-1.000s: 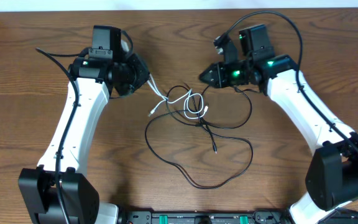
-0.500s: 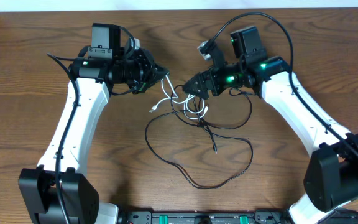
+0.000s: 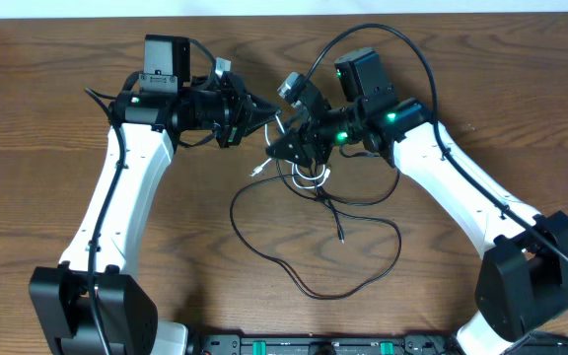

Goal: Untangle cables

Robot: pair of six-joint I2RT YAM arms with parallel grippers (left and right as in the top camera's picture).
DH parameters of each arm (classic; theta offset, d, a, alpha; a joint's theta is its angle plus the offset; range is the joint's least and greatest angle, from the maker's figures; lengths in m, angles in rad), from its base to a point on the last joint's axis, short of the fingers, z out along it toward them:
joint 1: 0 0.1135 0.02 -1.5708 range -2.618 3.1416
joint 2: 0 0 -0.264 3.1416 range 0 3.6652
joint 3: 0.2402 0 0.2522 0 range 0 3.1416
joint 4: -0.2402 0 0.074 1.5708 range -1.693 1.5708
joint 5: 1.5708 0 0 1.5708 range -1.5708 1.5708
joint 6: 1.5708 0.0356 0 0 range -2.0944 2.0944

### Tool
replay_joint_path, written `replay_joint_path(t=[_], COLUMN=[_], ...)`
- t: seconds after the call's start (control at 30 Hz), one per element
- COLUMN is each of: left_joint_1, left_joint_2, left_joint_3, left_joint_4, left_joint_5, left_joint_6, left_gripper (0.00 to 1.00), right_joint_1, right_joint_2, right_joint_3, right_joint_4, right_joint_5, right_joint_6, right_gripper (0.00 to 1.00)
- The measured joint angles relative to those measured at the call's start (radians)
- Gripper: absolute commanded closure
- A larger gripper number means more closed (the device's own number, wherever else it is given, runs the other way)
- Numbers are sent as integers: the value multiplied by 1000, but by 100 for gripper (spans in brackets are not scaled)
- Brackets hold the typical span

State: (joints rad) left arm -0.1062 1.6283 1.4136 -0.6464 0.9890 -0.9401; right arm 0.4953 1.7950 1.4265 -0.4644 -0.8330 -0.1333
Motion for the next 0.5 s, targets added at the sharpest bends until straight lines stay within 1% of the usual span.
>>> replay_joint_path(t=[0.03, 0.1, 0.17, 0.2, 0.37, 0.5], left_joint_1=[0, 0, 1, 2, 8, 8], left_joint_2=[0, 0, 0, 0, 0, 0], left_joint_3=[0, 0, 0, 0, 0, 0], left_joint_4=[3, 31, 55, 62, 67, 60], left_joint_5=[6, 18, 26, 27, -11, -108], left_joint_6=[-5, -10, -15, -18, -18, 43], left_gripper=[92, 92, 92, 92, 92, 92], right_joint_1=[0, 0, 0, 0, -3, -22], right_joint_2=[0, 1, 2, 3, 3, 3], right_joint_3=[0, 0, 0, 0, 0, 0], right_joint_4=[2, 6, 7, 7, 6, 3], right_joint_5=[5, 18, 27, 35, 77, 94], right_joint_6=[-3, 7, 25, 36, 126, 188], right_gripper=[61, 78, 97, 99, 99, 99])
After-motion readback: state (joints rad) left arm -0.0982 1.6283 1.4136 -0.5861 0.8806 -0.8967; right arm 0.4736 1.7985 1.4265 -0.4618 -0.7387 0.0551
